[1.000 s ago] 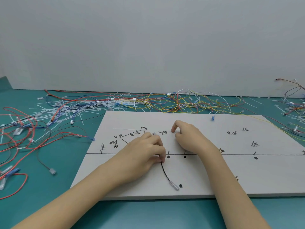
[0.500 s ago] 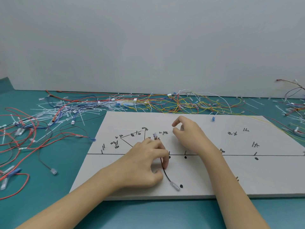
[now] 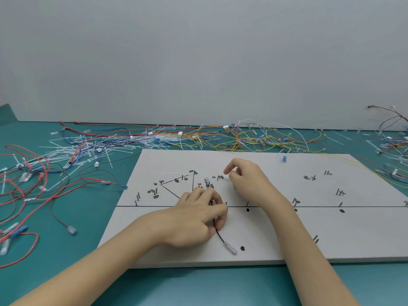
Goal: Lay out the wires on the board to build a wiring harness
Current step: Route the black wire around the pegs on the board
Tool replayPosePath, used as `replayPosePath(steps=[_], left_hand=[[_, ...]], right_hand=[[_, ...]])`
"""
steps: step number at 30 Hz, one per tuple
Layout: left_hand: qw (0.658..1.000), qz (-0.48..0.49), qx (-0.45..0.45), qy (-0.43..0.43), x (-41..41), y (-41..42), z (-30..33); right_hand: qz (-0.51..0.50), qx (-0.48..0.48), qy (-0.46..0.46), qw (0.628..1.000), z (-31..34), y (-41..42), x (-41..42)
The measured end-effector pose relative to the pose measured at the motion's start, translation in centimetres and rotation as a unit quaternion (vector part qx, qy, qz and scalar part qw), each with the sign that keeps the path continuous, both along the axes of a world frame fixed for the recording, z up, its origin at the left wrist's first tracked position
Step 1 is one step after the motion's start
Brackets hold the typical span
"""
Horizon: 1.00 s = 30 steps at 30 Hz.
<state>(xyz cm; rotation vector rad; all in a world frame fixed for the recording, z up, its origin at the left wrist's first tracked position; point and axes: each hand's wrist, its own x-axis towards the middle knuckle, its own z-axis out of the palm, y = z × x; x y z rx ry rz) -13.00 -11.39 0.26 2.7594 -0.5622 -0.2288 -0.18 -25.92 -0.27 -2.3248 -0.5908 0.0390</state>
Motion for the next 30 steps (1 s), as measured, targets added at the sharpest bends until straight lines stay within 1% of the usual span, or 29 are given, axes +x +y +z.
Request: replayPosePath(steps=[5, 8, 11, 14, 16, 18, 20, 24, 27, 30], left_hand=[[1.000, 0.003, -0.026, -0.014, -0.4, -0.2, -0.4], [0.998, 0.014, -0.058, -0.026, -0.6, -0.5, -0.8], [0.987, 0.045, -0.155, -0.003, -0.4, -0.4, -0.6], [0.961, 0.076, -0.266, 0.026, -0.2, 0.1, -0.3], [0.943, 0.088, -0.318, 0.048, -0.2, 0.4, -0.2], [0.933, 0.090, -0.343, 0.060, -0.4, 0.7, -0.3], [0.936, 0.086, -0.336, 0.058, -0.5, 0.8, -0.5], [0.962, 0.074, -0.260, 0.029, -0.5, 0.7, -0.8], [0.971, 0.066, -0.229, 0.022, -0.7, 0.8, -1.2], [0.974, 0.064, -0.216, 0.036, -0.8, 1.0, -1.4]], right_hand=[[0.027, -0.056, 0.013, 0.998, -0.2, 0.1, -0.3], [0.030, -0.068, 0.013, 0.997, -0.2, 0.0, -0.3], [0.035, -0.072, 0.018, 0.997, -0.1, 0.0, -0.3], [0.040, -0.068, 0.027, 0.997, 0.0, -0.1, -0.2], [0.047, -0.069, 0.029, 0.996, 0.0, -0.2, -0.2], [0.050, -0.068, 0.028, 0.996, 0.0, -0.2, -0.2], [0.046, -0.059, 0.036, 0.997, 0.0, -0.2, -0.3], [0.038, -0.059, 0.042, 0.997, 0.0, -0.1, -0.3], [0.040, -0.058, 0.042, 0.997, 0.0, -0.1, -0.3], [0.041, -0.058, 0.043, 0.997, 0.1, -0.1, -0.4]])
